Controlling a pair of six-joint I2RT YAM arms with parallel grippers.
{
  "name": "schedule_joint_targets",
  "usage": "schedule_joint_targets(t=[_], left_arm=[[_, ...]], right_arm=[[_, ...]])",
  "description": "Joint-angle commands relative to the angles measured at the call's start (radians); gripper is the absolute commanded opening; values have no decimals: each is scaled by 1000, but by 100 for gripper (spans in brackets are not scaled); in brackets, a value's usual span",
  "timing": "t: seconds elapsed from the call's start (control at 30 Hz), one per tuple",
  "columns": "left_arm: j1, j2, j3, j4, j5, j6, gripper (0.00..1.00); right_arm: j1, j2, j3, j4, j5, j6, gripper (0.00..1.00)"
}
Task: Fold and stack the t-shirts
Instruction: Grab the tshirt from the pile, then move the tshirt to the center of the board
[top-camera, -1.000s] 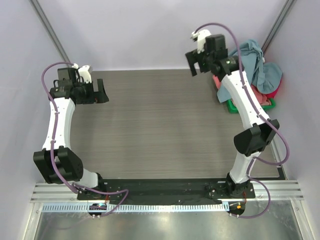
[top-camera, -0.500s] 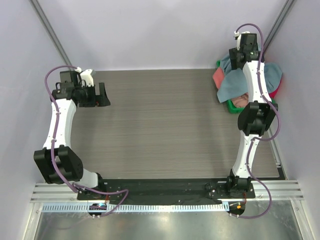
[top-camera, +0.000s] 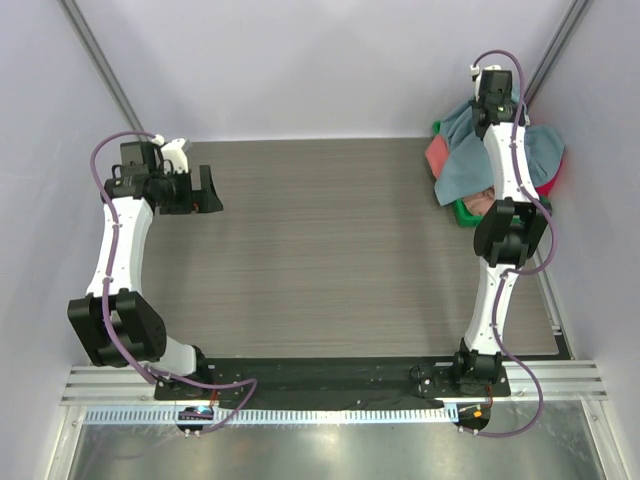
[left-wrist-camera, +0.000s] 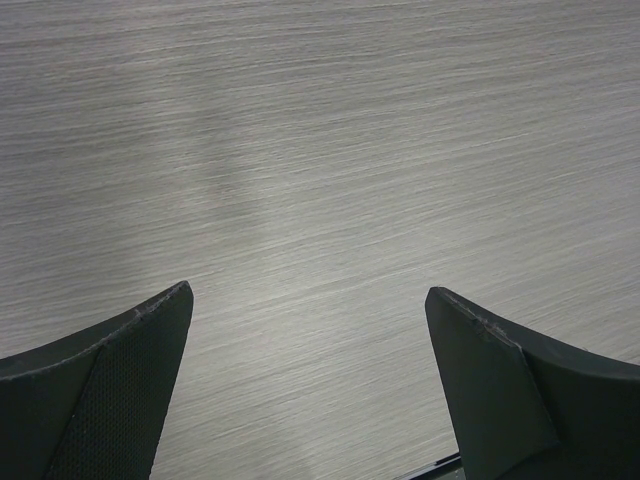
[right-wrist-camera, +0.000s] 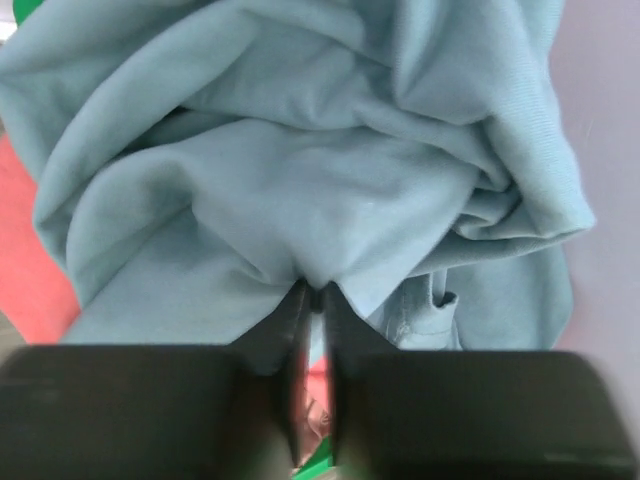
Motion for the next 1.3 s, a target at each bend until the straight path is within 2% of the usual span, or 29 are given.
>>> schedule_joint_targets(t=[0.0, 0.03, 0.17, 0.3, 0.5, 0.6, 0.67, 0.73, 0.87, 0.97, 1.13, 1.23, 1.27], left_arm=[[5, -24, 5, 4, 10, 10, 100], [4, -24, 5, 3, 10, 10, 100], [5, -36, 6, 6, 10, 13, 100], [7, -50, -2, 16, 8, 6, 100], [5, -58, -21, 50, 25, -30, 100], [5, -50, -29, 75, 37, -97, 100], [5, -44, -35, 87, 80, -103, 100], [5, -26, -28, 86, 91, -117, 100], [7, -6, -8, 86, 93, -123, 100], [5, -15, -2, 87, 82, -116, 100], [7, -29, -3, 47, 82, -76, 100], [5, -22, 0, 9, 83, -73, 100], [5, -22, -8, 6, 83, -69, 100]], right_arm=[[-14, -3, 73, 55, 7, -9, 10], [-14, -6, 78, 57, 4, -11, 2], [-18, -73, 73, 91, -16, -15, 1], [-18, -220, -2, 170, -67, -18, 1], [-3, -411, -25, 223, -232, -63, 1], [61, -480, -37, 241, -291, -184, 1], [182, -542, -100, 262, -265, -355, 1], [247, -589, -146, 298, -272, -426, 1], [450, -664, -217, 376, -257, -563, 1], [532, -658, -194, 416, -231, -577, 1], [545, -604, -187, 459, -200, -542, 1], [543, -595, -293, 494, -180, -531, 1], [543, -596, -378, 518, -179, -526, 1]])
